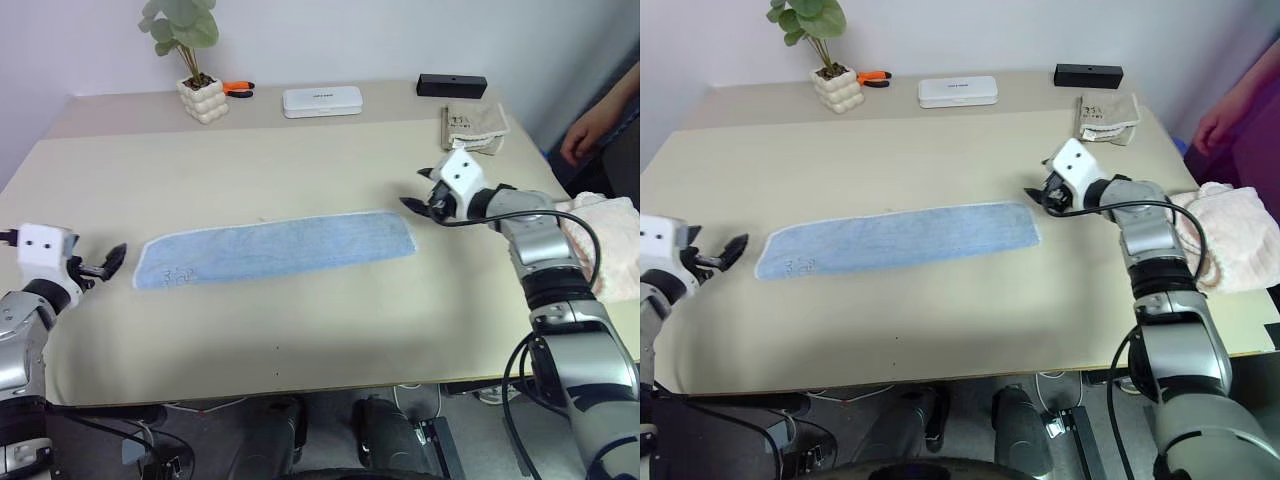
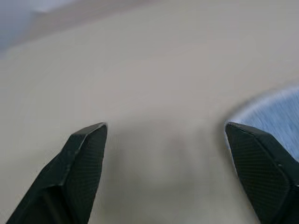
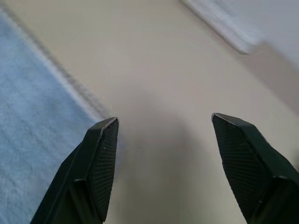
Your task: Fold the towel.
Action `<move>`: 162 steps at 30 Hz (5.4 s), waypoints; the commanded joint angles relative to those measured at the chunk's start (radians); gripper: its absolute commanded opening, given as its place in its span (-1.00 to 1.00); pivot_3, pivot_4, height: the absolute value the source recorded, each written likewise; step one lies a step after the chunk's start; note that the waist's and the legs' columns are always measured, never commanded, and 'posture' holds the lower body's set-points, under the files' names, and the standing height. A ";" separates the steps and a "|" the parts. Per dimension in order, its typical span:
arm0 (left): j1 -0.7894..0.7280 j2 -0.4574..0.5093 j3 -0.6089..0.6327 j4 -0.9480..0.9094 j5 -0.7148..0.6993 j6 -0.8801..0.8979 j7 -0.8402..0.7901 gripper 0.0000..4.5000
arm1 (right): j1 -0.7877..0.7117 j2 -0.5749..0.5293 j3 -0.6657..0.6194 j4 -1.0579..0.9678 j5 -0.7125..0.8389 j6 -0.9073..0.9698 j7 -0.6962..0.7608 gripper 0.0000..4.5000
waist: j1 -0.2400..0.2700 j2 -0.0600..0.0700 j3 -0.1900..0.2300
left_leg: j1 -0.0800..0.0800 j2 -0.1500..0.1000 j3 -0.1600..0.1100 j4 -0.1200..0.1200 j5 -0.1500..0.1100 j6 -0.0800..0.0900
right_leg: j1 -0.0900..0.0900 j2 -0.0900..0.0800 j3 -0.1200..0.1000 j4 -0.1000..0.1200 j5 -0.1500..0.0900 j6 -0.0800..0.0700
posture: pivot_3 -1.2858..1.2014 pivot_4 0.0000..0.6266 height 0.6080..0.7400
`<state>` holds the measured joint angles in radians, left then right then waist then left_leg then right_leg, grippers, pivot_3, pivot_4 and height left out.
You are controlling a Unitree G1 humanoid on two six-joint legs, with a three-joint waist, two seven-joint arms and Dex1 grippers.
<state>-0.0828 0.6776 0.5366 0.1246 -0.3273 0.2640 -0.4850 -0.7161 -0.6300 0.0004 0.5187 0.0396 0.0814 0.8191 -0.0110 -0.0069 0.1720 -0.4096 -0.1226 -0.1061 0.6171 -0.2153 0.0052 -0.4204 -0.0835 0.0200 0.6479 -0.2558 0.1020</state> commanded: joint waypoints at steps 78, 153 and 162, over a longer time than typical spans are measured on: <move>0.145 -0.115 -0.541 -0.670 0.012 0.119 -0.159 0.91 | 0.207 0.144 0.152 -0.853 0.417 0.755 -0.242 0.67 | 0.020 0.002 0.000 | -0.001 0.004 0.002 -0.001 0.000 0.001 | 0.000 0.002 -0.001 -0.005 -0.001 -0.002 | 0.03 -0.52 0.94; -0.052 -0.017 -0.562 -0.627 -0.338 0.362 0.125 -0.99 | 0.302 0.163 0.229 -0.730 0.170 0.339 -0.025 0.57 | 0.022 -0.003 0.002 | 0.001 0.004 -0.001 -0.002 -0.003 0.000 | 0.007 0.004 -0.003 -0.016 0.000 -0.004 | 0.03 -0.52 0.94; -0.062 -0.064 -0.525 -0.603 -0.349 0.396 0.053 -0.12 | 0.307 0.161 0.222 -0.742 0.162 0.340 -0.033 0.57 | 0.023 -0.003 0.002 | 0.000 0.006 -0.001 -0.003 -0.002 0.000 | 0.006 0.004 -0.004 -0.017 0.001 -0.003 | 0.03 -0.52 0.94</move>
<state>-0.1327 0.6114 -0.0294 -0.4547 -0.6637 0.6564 -0.4191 -0.4056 -0.4712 0.2331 -0.1829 0.1992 0.4333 0.7893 0.0120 -0.0101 0.1741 -0.4094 -0.1169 -0.1074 0.6137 -0.2175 0.0055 -0.4141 -0.0791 0.0162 0.6314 -0.2553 0.0986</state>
